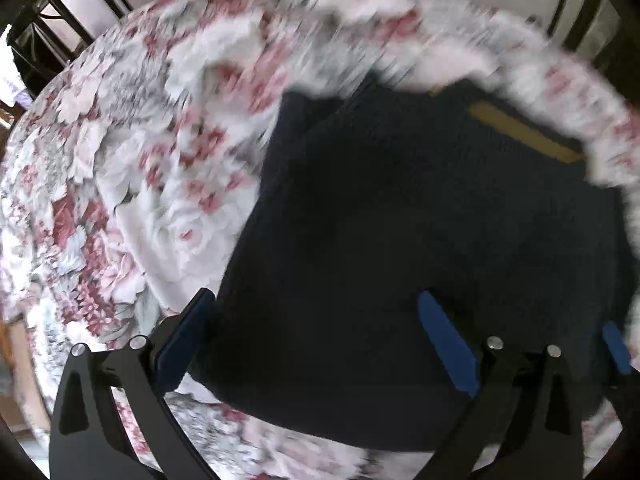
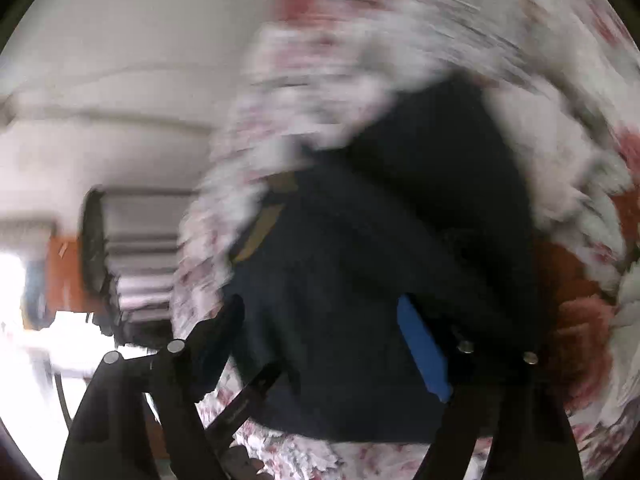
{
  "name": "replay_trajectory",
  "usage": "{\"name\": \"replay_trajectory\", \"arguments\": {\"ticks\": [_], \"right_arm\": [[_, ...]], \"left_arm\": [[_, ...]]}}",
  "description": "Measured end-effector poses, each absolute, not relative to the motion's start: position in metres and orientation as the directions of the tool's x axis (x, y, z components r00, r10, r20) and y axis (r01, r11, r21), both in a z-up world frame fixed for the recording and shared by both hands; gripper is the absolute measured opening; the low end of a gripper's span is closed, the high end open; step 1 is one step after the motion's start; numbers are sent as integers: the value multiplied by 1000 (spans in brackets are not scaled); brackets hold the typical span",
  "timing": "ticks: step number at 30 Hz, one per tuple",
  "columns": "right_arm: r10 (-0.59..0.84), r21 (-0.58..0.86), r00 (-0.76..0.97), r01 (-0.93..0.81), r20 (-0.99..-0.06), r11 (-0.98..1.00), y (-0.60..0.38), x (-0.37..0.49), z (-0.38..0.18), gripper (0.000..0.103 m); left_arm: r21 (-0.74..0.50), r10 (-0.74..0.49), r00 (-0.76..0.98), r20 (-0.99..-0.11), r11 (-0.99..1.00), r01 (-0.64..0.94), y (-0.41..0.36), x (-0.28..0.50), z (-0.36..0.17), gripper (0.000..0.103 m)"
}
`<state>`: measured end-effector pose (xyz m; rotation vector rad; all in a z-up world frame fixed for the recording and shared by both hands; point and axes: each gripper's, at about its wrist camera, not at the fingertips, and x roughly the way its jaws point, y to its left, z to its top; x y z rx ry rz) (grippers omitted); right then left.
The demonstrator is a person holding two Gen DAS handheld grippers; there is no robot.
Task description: Fold small clothes
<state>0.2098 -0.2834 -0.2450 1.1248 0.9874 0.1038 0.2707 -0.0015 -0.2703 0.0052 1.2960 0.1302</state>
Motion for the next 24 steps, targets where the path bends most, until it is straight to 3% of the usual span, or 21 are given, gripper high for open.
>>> {"name": "replay_trajectory", "arguments": {"ticks": [2,4,7,9,13,15,17,18,21,24], "right_arm": [[596,836,593,299,-541,461,-264,217,-235,80],[664,881,586,232,-465,412,-247,224,-236,85],[652,839,528,339,-543,425,-240,231,-273,91],[657,843,535,409,-532,350,-248,225,-302,82],[668,874,568,367,-482,318,-245,224,-272,84],[681,882,563,333,-469,332,-237,226,-262,91],[689,857,515,381,-509,348,-230,228,-273,92],[672,807,465,451,-576,380,-233,227,-289,87],[684,822,500,500,-532,275,-249,220,-302,82],[638,833,543,430,-546,348,-258,218,-267,83]], "left_arm": [[14,28,299,-954,999,-49,-12,265,-259,98],[58,58,286,-956,998,-7,-24,262,-266,98],[200,185,217,-959,979,48,-36,258,-298,99],[203,189,222,-957,978,41,-38,255,-300,99],[149,143,314,-938,989,-6,-31,249,-266,99],[120,123,338,-933,992,-28,-24,249,-259,99],[193,200,286,-937,980,-56,-18,253,-274,99],[229,239,213,-947,971,-71,-13,261,-290,99],[19,47,132,-990,979,-204,18,259,-304,99],[-95,-38,218,-975,961,-259,31,254,-271,98]]}}
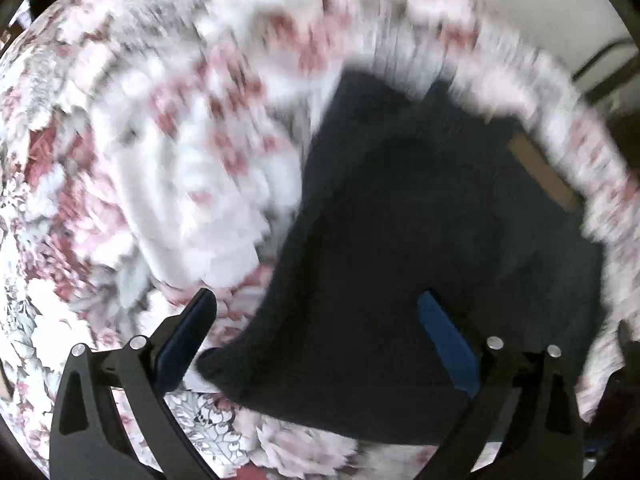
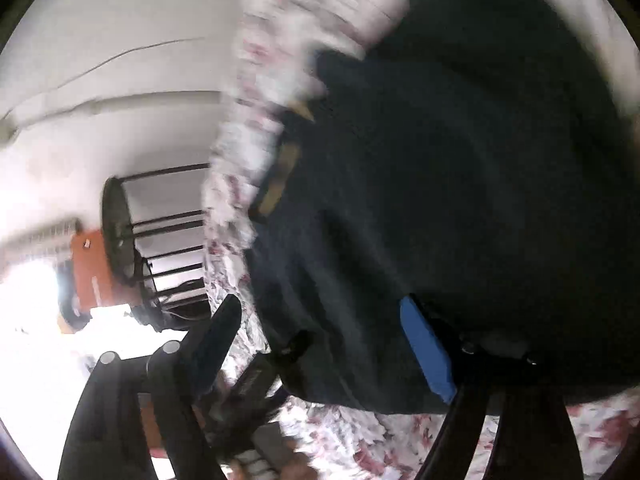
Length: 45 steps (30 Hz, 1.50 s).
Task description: Fold small clothes
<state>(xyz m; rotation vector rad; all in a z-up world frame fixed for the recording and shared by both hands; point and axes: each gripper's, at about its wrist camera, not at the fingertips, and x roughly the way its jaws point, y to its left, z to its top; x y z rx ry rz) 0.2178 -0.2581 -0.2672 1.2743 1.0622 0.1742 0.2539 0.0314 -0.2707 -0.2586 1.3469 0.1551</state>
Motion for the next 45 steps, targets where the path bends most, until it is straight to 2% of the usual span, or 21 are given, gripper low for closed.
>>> {"name": "replay_trajectory", "arguments": {"ticks": [4,8,12,15,19,27,31,32,33,37,39,40,42,45], "right_arm": [[534,784,579,380,-616,491,-279,205,-231,83],[463,759,616,399,-637,514,-324,180,-225,83],[390,712,633,395,-669,580,-354,157,-225,83],[393,705,621,400,-679,585,-365,153,-241,82],[410,704,598,416,-689,576,-366,158,-258,82],[423,685,573,382,-702,620,-347,179,-277,84],[378,638,573,361,-727,680,-335,184,-278,83],[366,633,585,352,-724,690,-331,185,-276,80],[373,645,597,338,-710,685,-329,185,-274,71],[402,666,613,288,-680,688,-318,189,-267,68],[407,676,608,311,-682,669,-323,188,-274,57],[411,681,601,331,-686,653,-327,187,-279,47],[409,686,589,380,-697,620,-339,183,-292,39],[427,718,605,388,-672,579,-344,181,-302,41]], "left_arm": [[-137,-69,323,-944,972,-191,15,245,-236,98],[-156,-132,317,-939,986,-52,-17,244,-237,98],[-25,-48,282,-958,996,84,-49,251,-257,98],[56,18,256,-966,988,144,-71,247,-274,98],[77,40,229,-973,985,154,-81,248,-288,98],[36,11,203,-979,992,120,-77,252,-295,99],[88,56,265,-963,990,108,-66,249,-284,99],[102,69,282,-957,989,103,-65,249,-281,99],[106,74,294,-953,990,96,-64,250,-279,99],[97,74,280,-957,993,70,-58,250,-285,99],[77,60,277,-959,996,53,-53,249,-292,99],[60,47,277,-960,997,41,-50,249,-294,99],[0,4,284,-959,1000,-11,-37,250,-299,99],[-18,-7,282,-959,999,-37,-30,252,-302,99]]}}
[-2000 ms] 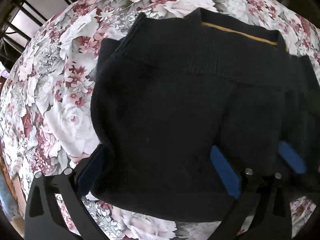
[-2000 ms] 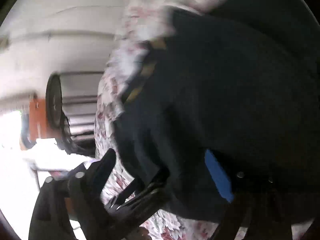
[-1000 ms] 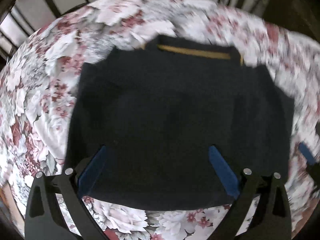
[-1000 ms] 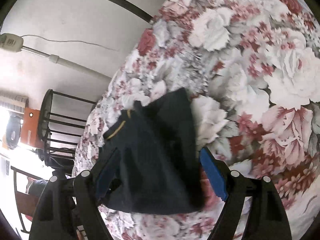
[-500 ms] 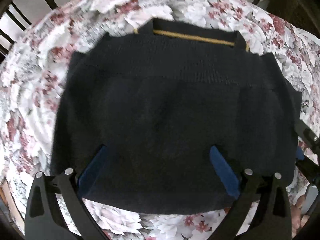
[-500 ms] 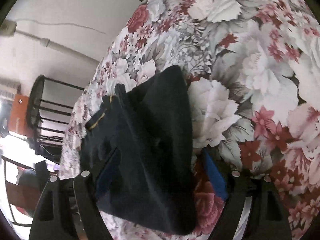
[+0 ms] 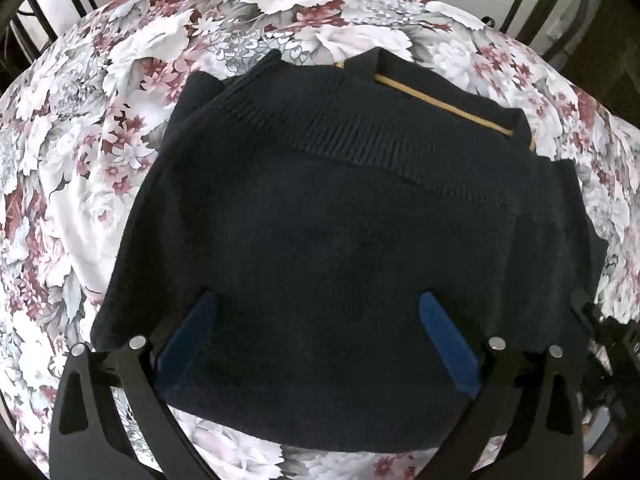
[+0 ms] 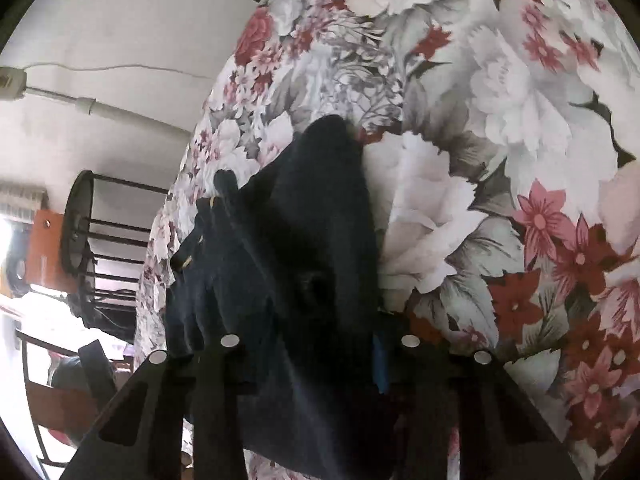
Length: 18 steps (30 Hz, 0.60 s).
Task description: Fold small clothes
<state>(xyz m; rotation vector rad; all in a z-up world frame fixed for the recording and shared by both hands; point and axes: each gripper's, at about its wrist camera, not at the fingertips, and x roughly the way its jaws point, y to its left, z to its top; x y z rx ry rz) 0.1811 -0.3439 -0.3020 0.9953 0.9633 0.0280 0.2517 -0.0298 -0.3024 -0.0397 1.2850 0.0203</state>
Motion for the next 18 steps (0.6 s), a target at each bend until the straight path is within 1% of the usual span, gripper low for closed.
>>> {"name": "replay_trajectory", "arguments": {"ticks": [2,4,6,7,8,9,10,11,12,13,14,15,18], "right_arm": [[418,699,600,368,-682,613,-339,185,-300,51],[414,679,598,324,-686,659,-329,191,-296,75],[419,657,592,265,-689,706,-314,199,-291,89],[404,623,577,245,-709,743,-307,202,-288,89],[381,590,567,242,-730,770,-302,204,-285,87],[354,564,566,249,-745,787,-299,203,-283,79],[336,549,562,264,-756,793,-299,202,-281,65],[325,549,559,295,-763,782,-302,201,-281,56],[324,562,563,321,-761,762,-307,199,-282,38],[333,589,568,356,-753,725,-314,196,-284,33],[372,643,578,379,-726,665,-323,193,-287,32],[390,663,580,388,-715,640,-326,193,-288,30],[398,670,583,378,-708,638,-322,191,-278,28]], "left_arm": [[7,12,290,-957,1000,-18,-34,253,-301,99],[41,38,288,-957,999,7,-43,256,-300,99],[46,42,275,-961,999,6,-45,259,-301,99],[44,41,270,-962,999,5,-45,261,-302,99],[42,38,268,-963,999,8,-45,262,-302,99],[42,37,268,-963,999,12,-46,263,-303,99],[41,35,267,-963,999,17,-45,263,-303,99],[37,31,264,-964,999,17,-43,264,-303,99],[31,26,262,-965,999,13,-41,266,-303,99],[29,25,263,-964,1000,11,-39,267,-301,99],[35,32,265,-964,999,9,-38,268,-301,99],[45,41,267,-963,999,9,-28,276,-303,99],[75,74,279,-958,997,-6,-22,283,-299,99]]}}
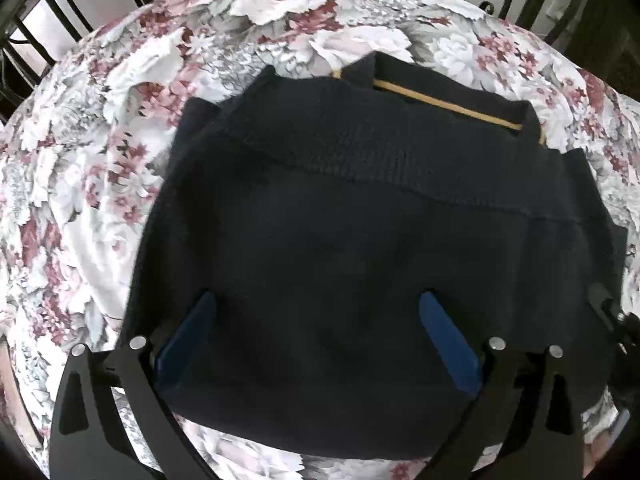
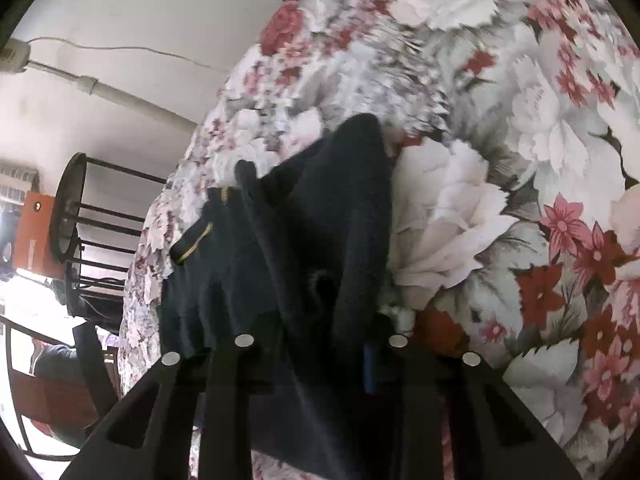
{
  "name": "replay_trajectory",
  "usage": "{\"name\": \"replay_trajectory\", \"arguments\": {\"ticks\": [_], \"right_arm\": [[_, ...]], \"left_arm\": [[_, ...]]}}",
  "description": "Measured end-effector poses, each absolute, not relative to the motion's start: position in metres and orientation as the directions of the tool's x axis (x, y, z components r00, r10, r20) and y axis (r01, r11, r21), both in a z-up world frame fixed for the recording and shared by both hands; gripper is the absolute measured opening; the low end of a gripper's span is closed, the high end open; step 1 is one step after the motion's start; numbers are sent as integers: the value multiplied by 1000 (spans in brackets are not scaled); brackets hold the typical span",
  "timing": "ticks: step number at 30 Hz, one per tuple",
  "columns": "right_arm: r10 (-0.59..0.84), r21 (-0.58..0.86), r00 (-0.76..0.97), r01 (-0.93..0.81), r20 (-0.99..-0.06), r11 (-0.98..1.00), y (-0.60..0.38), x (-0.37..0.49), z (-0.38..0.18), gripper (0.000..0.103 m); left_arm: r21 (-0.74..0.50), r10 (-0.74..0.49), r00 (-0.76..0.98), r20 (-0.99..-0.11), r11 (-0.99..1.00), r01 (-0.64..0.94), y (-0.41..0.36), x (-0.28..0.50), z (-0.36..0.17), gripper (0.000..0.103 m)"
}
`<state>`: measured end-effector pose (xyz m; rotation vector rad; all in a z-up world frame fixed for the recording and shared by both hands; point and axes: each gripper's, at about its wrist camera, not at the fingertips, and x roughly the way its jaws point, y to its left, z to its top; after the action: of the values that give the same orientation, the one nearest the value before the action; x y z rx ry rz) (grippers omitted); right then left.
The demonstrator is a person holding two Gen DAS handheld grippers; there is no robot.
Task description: Fold small clothes
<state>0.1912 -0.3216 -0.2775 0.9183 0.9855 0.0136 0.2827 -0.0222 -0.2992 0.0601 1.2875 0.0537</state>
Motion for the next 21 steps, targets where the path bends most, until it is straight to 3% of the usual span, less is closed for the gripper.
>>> {"name": "replay_trajectory", "arguments": {"ticks": [3,8,12,21], "right_arm": [[430,706,602,349,-673,616,-317,189,-259,26],[414,679,600,317,-684,662,-302,188,-236,25],[414,668,601,287,-684,687,-286,189,-220,25],[384,642,599,301,-703,705,-256,198,-199,24]], "left_arm": [[94,100,299,-949,995,-36,-17,288,-290,98],[-83,-87,297,-951,996,23,-30,288,-273,98],[-52,-80,319,-944,994,96,-55,288,-266,98],[-57,-77,346,-935,996,68,-55,290,-256,97]]}}
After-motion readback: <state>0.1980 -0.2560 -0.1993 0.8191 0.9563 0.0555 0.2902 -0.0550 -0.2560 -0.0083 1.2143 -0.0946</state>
